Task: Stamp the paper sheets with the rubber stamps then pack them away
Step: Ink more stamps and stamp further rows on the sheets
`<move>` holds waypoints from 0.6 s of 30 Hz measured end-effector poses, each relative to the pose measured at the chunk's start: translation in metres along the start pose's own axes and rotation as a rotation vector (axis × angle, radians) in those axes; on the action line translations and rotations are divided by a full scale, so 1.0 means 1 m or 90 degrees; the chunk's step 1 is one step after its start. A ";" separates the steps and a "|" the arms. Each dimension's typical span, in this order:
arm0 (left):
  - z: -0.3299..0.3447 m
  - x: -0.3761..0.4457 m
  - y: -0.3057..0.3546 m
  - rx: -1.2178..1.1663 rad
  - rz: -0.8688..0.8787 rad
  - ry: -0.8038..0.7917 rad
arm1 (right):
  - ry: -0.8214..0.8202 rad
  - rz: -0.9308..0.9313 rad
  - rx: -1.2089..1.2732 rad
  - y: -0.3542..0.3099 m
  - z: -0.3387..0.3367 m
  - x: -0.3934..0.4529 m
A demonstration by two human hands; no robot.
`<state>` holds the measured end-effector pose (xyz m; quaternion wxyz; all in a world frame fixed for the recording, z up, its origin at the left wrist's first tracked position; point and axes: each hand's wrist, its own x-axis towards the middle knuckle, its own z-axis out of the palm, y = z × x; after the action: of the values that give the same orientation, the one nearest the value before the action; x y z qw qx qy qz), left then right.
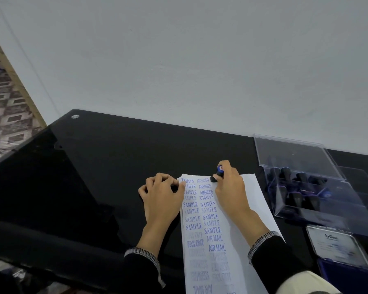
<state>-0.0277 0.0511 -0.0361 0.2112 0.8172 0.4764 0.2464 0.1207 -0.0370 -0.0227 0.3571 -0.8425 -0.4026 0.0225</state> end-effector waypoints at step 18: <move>-0.001 -0.001 0.003 0.010 0.006 0.001 | 0.002 0.010 -0.015 -0.004 -0.001 0.001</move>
<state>-0.0269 0.0496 -0.0338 0.2030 0.8207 0.4748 0.2444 0.1192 -0.0351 -0.0189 0.3475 -0.8500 -0.3956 0.0191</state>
